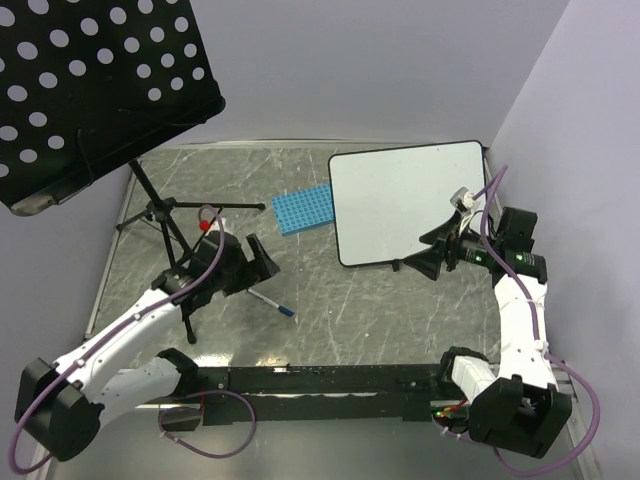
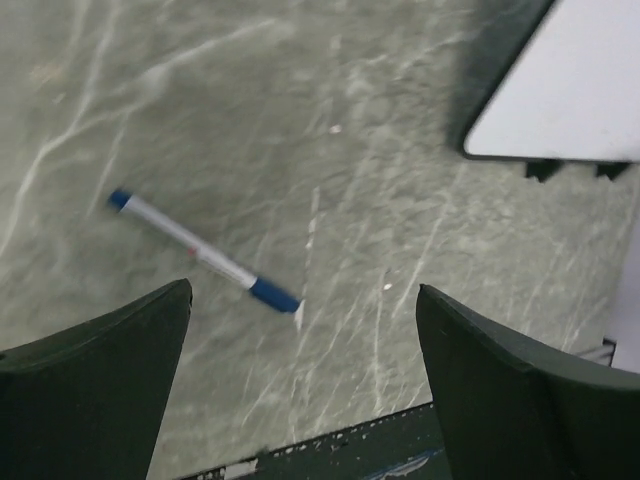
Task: Write a sentence on the whiteboard
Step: Pick up the whiteboard marker from the center of the board.
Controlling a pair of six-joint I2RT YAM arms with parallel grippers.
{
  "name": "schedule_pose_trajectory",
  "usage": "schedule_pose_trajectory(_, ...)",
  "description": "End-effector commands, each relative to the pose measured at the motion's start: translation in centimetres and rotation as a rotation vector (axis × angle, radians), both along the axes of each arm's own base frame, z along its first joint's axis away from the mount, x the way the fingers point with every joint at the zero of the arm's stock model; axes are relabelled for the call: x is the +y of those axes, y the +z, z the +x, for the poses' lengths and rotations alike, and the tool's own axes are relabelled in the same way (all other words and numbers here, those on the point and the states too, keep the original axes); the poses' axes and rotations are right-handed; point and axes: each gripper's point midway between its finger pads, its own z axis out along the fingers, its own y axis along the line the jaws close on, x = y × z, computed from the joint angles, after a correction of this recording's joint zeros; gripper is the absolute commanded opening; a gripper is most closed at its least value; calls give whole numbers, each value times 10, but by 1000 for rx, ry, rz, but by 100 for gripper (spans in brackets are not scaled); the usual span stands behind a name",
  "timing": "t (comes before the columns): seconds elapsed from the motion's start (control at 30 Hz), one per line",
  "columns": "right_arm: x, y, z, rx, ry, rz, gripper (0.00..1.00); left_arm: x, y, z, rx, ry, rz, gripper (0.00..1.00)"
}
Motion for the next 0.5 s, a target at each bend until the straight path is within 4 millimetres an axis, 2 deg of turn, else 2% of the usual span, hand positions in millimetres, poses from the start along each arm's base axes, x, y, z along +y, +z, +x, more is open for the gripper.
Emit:
schedule_pose_trajectory(0.0, 5, 6, 4, -60, 36, -21, 100, 27, -23, -25, 155, 244, 37, 98)
schedule_pose_trajectory(0.07, 7, 4, 4, -46, 44, -18, 100, 21, -26, -27, 216, 305, 37, 98)
schedule_pose_trajectory(0.13, 8, 4, 4, -45, 48, -17, 100, 19, -33, -38, 285, 368, 97, 99)
schedule_pose_trajectory(0.23, 10, 4, 3, -43, 56, -16, 100, 6, -35, -45, 369, 419, 197, 94)
schedule_pose_trajectory(0.27, 10, 4, 3, -43, 55, -18, 100, -7, -36, -40, 381, 411, 213, 93)
schedule_pose_trajectory(0.4, 13, 9, -1, -54, 71, -12, 100, -55, -47, -48, 391, 349, 195, 83)
schedule_pose_trajectory(0.47, 14, 10, -4, -60, 76, -11, 100, -69, -59, -48, 415, 354, 189, 78)
